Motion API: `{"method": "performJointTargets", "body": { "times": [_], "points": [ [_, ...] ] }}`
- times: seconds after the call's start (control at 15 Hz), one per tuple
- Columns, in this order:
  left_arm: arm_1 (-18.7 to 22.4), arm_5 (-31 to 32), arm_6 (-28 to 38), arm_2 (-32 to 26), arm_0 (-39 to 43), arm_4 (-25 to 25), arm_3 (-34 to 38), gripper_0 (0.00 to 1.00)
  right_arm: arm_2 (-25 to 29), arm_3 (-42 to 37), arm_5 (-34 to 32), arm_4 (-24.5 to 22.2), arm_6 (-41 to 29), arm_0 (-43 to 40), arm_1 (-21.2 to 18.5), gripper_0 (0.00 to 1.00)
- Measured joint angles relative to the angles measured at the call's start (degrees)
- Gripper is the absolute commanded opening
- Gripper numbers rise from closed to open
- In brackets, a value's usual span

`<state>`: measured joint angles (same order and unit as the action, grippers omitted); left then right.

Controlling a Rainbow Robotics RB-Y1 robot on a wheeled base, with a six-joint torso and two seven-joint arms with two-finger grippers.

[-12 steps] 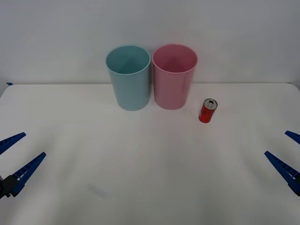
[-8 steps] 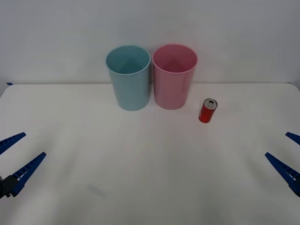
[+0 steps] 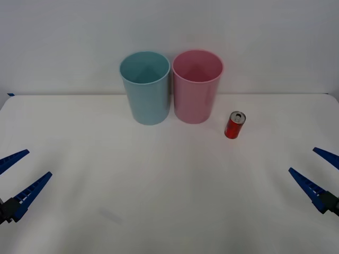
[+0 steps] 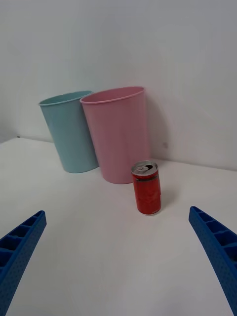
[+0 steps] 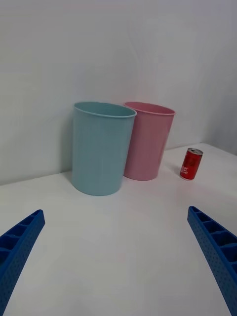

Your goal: Grasp the object on the table and drop it into the matching bin: aluminum can to the light blue bin, PET bottle to the pink bin.

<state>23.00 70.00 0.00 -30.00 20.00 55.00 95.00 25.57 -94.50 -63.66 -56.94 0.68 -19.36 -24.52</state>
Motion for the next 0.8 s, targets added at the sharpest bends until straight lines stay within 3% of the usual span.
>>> {"method": "performJointTargets", "body": {
  "times": [0.27, 0.47, 0.8],
  "points": [
    [0.00, 0.00, 0.00, 0.00, 0.00, 0.00, 0.00, 1.00, -3.93, 0.50, 5.11, -0.50, 1.73, 0.14, 0.00, 1.00],
    [0.00, 0.00, 0.00, 0.00, 0.00, 0.00, 0.00, 1.00, -5.76, 4.91, 5.31, -1.41, 3.82, 3.00, 0.18, 1.00],
    [0.00, 0.00, 0.00, 0.00, 0.00, 0.00, 0.00, 1.00, -6.15, 10.72, 5.52, -6.01, 7.32, 8.66, 4.56, 1.00]
  ]
}}
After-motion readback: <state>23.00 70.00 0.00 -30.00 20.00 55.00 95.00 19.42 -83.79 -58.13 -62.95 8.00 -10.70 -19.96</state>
